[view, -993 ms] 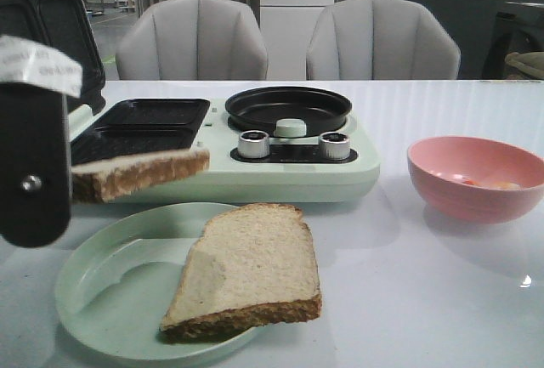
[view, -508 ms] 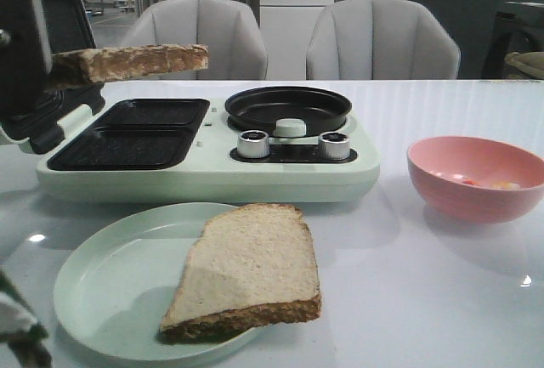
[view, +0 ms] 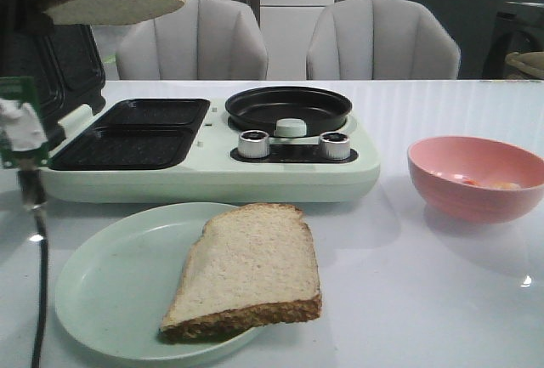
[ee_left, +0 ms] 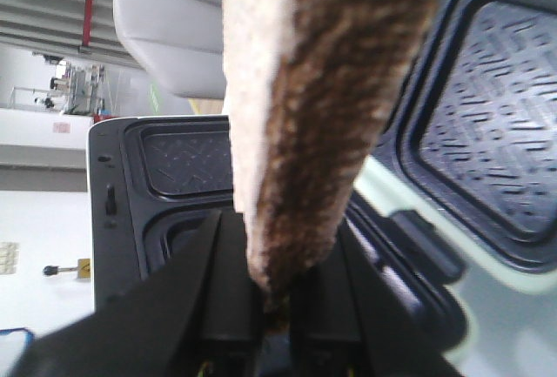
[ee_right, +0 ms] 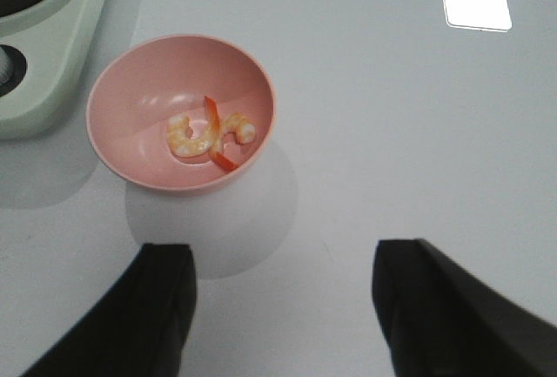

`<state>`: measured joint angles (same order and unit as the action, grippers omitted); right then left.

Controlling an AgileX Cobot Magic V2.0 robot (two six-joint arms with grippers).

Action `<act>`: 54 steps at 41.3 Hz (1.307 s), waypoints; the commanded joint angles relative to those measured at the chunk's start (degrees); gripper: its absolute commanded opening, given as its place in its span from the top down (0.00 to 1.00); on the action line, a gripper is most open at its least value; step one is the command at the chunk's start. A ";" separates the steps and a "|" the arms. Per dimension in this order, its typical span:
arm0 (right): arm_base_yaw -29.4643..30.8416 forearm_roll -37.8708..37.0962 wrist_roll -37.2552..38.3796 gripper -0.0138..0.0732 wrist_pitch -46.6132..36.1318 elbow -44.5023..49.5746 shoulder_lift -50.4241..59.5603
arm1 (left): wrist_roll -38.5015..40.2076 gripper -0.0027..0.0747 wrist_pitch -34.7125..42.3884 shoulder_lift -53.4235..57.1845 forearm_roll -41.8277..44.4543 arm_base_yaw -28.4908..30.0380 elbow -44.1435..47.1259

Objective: Make breakfast with bread and shrimp
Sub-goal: 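Lift the bread slice and lower it onto the sandwich maker plate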

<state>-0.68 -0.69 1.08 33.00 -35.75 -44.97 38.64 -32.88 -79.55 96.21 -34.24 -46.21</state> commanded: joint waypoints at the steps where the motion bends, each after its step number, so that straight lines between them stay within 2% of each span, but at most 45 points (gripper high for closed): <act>1: 0.24 -0.48 -0.21 0.21 -3.65 -2.06 -0.02 | -3.15 0.84 -1.14 -3.23 2.24 1.48 -5.63; 14: 0.24 -0.48 -0.21 0.21 -3.65 -2.06 -0.02 | -6.53 0.84 -0.70 -18.41 2.24 5.36 -17.90; 29: 0.24 -0.48 -0.21 0.21 -3.65 -2.06 -0.02 | -7.26 0.84 1.14 -28.59 2.24 9.11 -28.29; 39: 0.24 -0.48 -0.21 0.21 -3.65 -2.06 -0.02 | -7.26 0.84 2.43 -31.73 2.24 11.51 -30.44; 54: 0.24 -0.48 -0.21 0.21 -3.65 -2.06 -0.02 | -7.26 0.83 3.60 -32.70 2.24 11.76 -30.44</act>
<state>-0.68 -0.69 1.08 33.10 -35.75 -44.97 30.99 -27.61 -115.49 96.80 -22.52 -74.76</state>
